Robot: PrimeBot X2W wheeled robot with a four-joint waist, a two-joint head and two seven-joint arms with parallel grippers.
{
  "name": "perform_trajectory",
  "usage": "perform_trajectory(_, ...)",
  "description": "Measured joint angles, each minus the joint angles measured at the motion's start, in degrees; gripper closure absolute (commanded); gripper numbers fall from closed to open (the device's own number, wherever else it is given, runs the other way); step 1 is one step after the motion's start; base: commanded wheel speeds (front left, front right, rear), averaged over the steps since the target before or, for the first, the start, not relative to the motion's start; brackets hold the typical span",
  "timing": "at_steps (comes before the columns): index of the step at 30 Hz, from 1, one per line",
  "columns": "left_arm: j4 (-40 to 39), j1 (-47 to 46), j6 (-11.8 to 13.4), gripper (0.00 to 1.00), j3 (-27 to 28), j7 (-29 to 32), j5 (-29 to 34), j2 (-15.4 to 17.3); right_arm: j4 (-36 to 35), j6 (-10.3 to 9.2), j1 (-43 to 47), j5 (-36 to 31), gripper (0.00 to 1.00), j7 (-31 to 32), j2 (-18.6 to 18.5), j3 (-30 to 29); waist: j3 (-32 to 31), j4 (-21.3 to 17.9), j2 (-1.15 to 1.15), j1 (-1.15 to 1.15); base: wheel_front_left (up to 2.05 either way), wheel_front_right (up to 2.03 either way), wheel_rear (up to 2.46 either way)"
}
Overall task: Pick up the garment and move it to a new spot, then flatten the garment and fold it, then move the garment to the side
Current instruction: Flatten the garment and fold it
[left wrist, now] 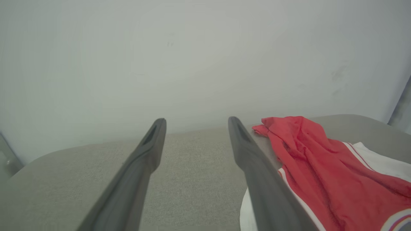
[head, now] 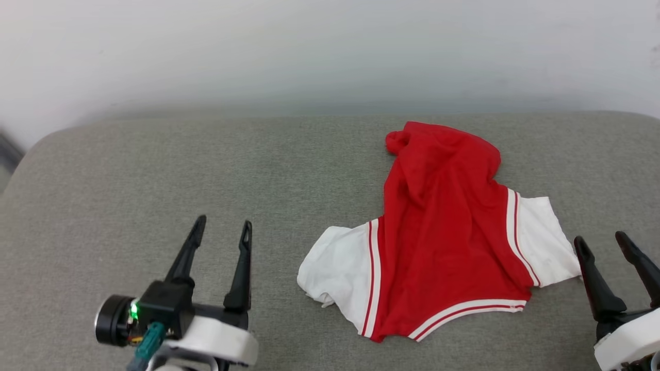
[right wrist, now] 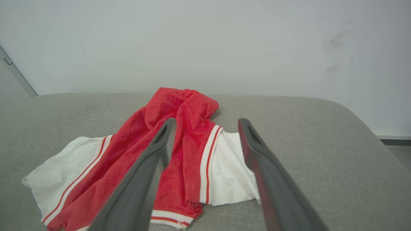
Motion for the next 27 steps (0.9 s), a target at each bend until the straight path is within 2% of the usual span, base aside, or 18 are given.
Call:
perform_trajectory(5, -2.38, 2.96, 0.43, 0.00, 0.76, -0.11, 0.88, -0.10, 1.13, 0.00, 0.16, -1.62, 0.00, 7.73, -1.77, -1.44, 0.24, 1.49, 0.00, 0.00, 0.00, 0.00, 0.00)
perform_trajectory(6, -3.30, 3.13, 0.37, 0.00, 1.33, -0.12, 1.54, 0.51, 1.77, 0.00, -1.19, -1.96, 0.00, 15.90, -4.35, -2.71, 0.96, 2.26, 0.00, 0.00, 0.00, 0.00, 0.00)
perform_trajectory(14, -4.64, 2.49, -0.19, 0.00, 0.63, -0.12, 2.97, 0.67, 8.47, 0.00, -9.34, 1.65, 0.00, 37.30, -7.98, -6.75, 4.77, 4.36, 0.00, 0.01, 0.00, 0.00, 0.00)
perform_trajectory(22, -4.76, -0.58, -0.64, 0.00, -0.41, -0.12, 4.44, -0.88, 16.10, 0.01, -13.71, 1.55, 0.00, 46.80, -10.03, -7.79, 8.72, 7.89, 0.00, 0.01, 0.00, 0.00, 0.00)
perform_trajectory(27, -4.39, -1.12, -0.92, 0.00, -0.91, -0.12, 4.56, -1.29, 18.37, 0.01, -13.78, 1.54, 0.00, 47.21, -9.85, -6.65, 10.57, 9.53, 0.00, 0.01, 0.00, 0.00, 0.00)
